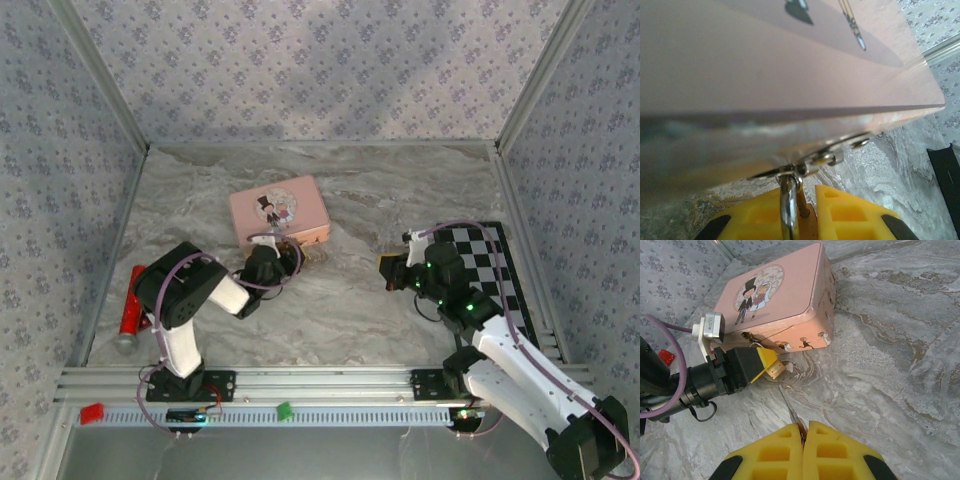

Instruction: Unlock the padlock with the key

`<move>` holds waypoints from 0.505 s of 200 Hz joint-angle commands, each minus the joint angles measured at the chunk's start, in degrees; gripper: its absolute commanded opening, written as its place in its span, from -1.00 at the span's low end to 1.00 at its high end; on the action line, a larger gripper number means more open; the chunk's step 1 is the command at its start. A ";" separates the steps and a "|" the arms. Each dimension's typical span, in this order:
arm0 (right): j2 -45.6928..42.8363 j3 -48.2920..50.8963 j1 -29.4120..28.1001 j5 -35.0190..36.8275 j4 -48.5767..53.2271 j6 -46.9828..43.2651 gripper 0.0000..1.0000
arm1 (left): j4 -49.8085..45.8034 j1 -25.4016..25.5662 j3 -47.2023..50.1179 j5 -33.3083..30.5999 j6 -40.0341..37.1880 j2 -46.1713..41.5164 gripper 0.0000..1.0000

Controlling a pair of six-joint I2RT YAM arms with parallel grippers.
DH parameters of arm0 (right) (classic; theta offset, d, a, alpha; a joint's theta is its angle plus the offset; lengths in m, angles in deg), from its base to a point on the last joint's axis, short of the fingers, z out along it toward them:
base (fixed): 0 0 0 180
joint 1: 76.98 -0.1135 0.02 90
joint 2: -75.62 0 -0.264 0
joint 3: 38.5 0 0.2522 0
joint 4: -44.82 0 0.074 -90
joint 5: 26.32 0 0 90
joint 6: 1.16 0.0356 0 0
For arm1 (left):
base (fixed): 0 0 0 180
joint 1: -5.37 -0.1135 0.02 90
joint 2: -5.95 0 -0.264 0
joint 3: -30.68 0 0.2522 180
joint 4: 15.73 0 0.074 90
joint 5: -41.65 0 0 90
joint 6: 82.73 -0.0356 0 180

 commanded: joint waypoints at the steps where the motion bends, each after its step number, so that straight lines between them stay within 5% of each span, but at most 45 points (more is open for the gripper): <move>1: 0.43 0.04 0.21 -1.00 -0.61 1.25 -1.00 | -2.43 0.32 2.44 3.15 4.79 -1.82 -0.72; 101: 7.34 2.69 -3.00 -2.79 -9.66 8.88 -1.00 | 3.26 -2.50 2.83 12.86 16.35 -1.88 -0.71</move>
